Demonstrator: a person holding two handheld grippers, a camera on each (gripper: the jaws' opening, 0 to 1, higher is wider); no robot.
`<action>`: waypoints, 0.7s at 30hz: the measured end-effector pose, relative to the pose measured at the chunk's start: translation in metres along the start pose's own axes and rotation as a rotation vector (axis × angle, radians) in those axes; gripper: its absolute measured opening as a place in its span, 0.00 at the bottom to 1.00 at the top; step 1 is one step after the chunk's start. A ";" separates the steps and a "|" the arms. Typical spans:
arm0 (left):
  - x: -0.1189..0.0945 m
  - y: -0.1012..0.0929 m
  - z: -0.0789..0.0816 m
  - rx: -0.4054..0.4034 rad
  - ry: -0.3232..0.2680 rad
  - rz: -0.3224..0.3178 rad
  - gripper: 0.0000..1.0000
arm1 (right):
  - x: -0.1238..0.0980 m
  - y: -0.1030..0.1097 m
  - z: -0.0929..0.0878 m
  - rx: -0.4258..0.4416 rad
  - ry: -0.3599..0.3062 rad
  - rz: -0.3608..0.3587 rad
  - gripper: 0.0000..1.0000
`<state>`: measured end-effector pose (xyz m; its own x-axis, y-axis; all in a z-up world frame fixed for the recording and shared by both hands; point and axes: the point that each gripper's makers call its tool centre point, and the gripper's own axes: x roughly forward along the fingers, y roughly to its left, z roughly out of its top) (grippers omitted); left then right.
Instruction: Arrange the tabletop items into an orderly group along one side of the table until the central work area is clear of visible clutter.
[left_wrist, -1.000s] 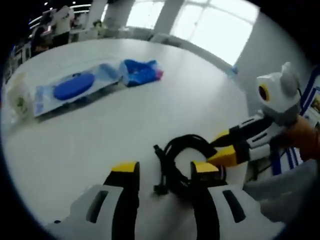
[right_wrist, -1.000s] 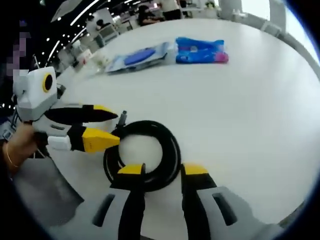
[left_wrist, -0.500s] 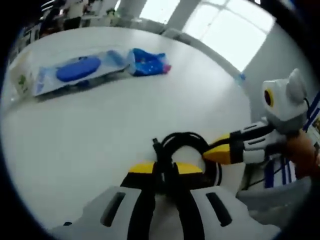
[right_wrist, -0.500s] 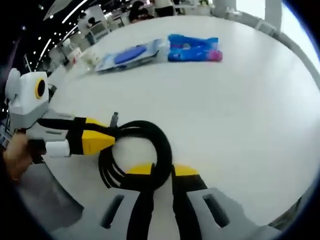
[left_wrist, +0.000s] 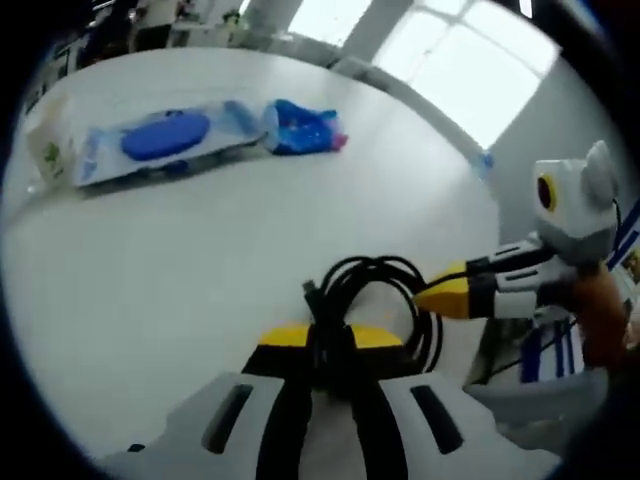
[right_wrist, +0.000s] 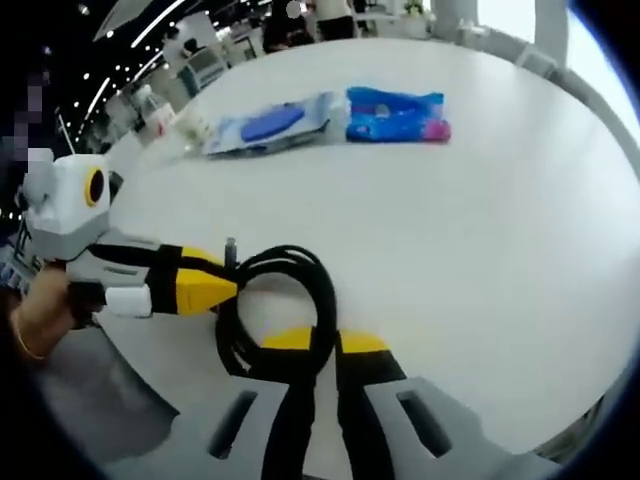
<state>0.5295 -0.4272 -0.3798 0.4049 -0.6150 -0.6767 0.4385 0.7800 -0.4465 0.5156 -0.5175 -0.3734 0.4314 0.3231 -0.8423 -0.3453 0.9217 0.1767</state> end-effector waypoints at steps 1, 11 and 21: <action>-0.001 0.000 0.001 -0.003 -0.002 -0.001 0.10 | -0.002 0.001 0.005 -0.004 -0.011 0.001 0.05; -0.011 0.007 0.029 -0.066 -0.071 -0.007 0.10 | -0.003 -0.002 0.043 -0.025 -0.046 0.026 0.05; -0.013 0.022 0.061 -0.090 -0.138 0.022 0.09 | 0.013 -0.005 0.080 -0.037 -0.053 0.067 0.05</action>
<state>0.5830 -0.4088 -0.3455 0.5230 -0.6027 -0.6026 0.3569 0.7969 -0.4874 0.5893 -0.5006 -0.3451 0.4499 0.3953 -0.8009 -0.4049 0.8895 0.2116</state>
